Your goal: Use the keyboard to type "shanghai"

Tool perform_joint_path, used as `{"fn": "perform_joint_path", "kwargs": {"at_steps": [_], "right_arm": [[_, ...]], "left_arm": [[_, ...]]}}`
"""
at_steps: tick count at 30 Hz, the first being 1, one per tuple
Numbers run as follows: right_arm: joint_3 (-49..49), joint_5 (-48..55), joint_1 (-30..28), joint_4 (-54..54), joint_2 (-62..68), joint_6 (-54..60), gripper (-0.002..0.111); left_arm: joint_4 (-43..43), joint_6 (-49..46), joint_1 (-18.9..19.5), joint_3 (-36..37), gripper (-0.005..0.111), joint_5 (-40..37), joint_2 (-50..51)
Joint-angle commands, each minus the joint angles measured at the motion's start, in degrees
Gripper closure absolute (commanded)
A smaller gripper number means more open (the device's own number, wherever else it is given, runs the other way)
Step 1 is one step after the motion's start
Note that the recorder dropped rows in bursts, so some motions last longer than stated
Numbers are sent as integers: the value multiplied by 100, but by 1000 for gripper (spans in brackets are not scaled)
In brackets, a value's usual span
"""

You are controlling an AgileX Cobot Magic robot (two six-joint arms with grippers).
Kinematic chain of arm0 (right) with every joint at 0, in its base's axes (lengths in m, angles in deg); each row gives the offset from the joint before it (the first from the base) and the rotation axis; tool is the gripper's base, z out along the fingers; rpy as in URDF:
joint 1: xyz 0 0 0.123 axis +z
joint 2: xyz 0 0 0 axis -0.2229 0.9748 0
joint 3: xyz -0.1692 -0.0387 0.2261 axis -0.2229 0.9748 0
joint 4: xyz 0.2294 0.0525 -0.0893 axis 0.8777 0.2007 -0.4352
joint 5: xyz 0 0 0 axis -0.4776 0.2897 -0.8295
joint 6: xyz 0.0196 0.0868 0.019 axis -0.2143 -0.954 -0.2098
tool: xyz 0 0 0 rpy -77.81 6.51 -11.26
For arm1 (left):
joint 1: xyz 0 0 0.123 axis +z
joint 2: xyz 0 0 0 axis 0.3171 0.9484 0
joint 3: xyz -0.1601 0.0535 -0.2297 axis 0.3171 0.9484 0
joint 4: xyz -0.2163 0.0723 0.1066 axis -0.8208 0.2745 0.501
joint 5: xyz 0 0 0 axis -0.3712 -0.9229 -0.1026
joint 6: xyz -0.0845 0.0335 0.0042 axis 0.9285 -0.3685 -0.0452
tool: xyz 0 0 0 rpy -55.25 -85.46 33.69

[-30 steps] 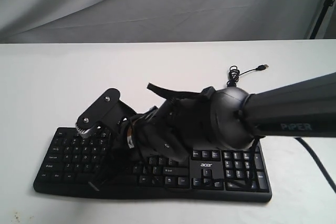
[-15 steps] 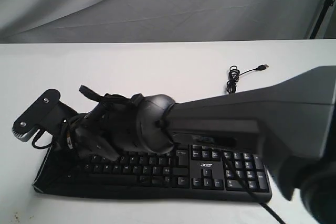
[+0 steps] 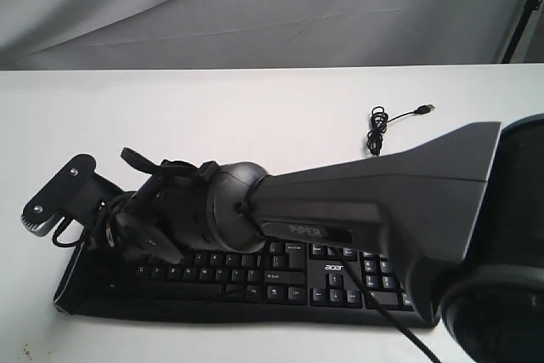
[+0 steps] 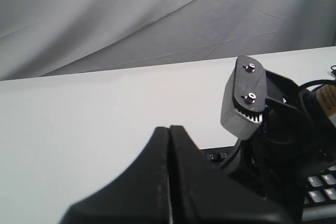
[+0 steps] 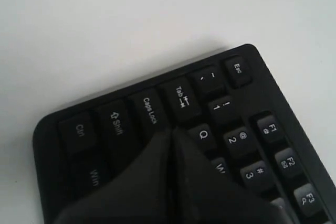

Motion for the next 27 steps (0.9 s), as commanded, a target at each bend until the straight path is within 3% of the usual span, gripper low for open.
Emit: {"fn": "perform_joint_path", "kwargs": {"at_steps": [1, 17, 27], "right_arm": [[-43, -86, -2, 42, 60, 60, 108], [92, 566, -56, -148, -507, 85, 108], [2274, -473, -465, 203, -1636, 51, 108]], "left_arm": [[4, 16, -23, 25, 107, 28, -20], [4, 16, -23, 25, 107, 28, -20], [4, 16, -23, 25, 107, 28, -20]]}}
